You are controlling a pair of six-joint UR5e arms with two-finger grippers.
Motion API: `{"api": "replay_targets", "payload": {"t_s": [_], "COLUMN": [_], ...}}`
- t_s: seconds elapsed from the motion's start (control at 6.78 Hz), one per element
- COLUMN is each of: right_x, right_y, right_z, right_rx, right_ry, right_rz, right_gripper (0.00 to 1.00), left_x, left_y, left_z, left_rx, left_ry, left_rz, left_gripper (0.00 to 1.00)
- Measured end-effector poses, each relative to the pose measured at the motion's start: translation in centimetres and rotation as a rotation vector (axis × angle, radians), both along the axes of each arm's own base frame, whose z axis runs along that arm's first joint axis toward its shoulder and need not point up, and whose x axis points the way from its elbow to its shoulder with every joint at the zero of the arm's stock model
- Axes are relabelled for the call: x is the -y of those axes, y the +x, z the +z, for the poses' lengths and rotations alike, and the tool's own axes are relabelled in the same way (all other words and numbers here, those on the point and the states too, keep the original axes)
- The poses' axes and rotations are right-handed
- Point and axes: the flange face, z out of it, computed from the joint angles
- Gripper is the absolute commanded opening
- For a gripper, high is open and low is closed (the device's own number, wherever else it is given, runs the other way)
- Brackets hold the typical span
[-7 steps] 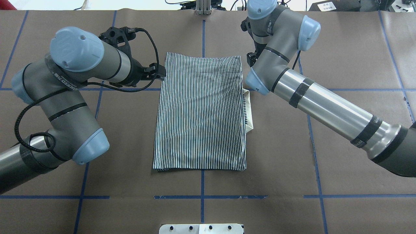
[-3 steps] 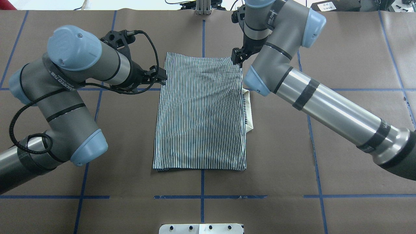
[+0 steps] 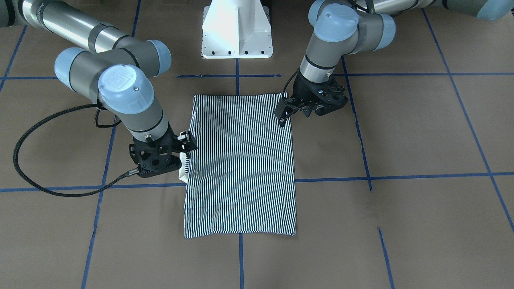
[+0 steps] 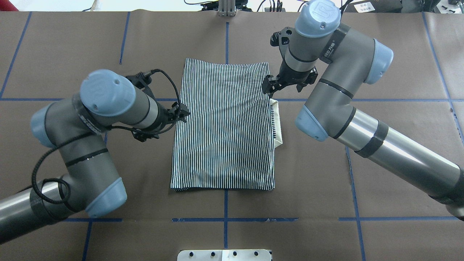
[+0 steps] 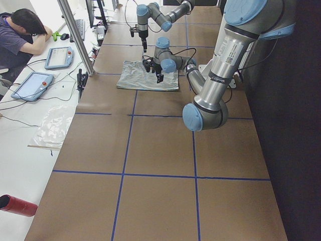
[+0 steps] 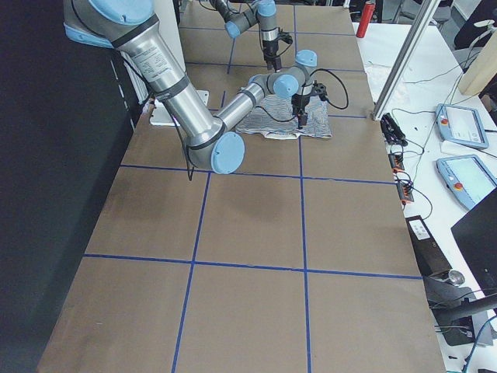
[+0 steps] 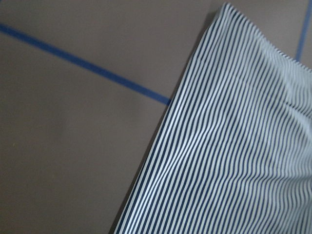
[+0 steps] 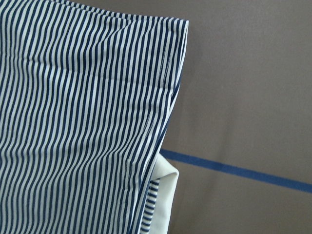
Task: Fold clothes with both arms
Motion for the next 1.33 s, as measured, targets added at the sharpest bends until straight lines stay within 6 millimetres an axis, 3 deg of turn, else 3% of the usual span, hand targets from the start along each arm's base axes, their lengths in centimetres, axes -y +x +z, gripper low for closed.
{"api": "replay_targets", "payload": {"t_s": [0.29,0.74,1.33], "right_x": [-2.6,-3.0,-3.0], "right_y": [0.0,-0.3,-0.4], "right_z": [-0.8,-0.9,-0.8], "right_rx": [0.033,0.038,0.035], "right_ry": [-0.043,-0.059,-0.062], "right_rz": [0.033,0.042,0.042], "right_gripper": [1.00,1.00,1.00], "left_x": [-4.0,-8.4,-10.1], "left_y": [3.4,6.0,6.9], "left_z": [1.2,2.6,3.0], "left_rx": [0.054,0.084,0.093], "left_ry": [-0.054,-0.101,-0.113], "left_rz": [-0.023,-0.012,0.000], "left_gripper": [0.96,0.88,0.73]}}
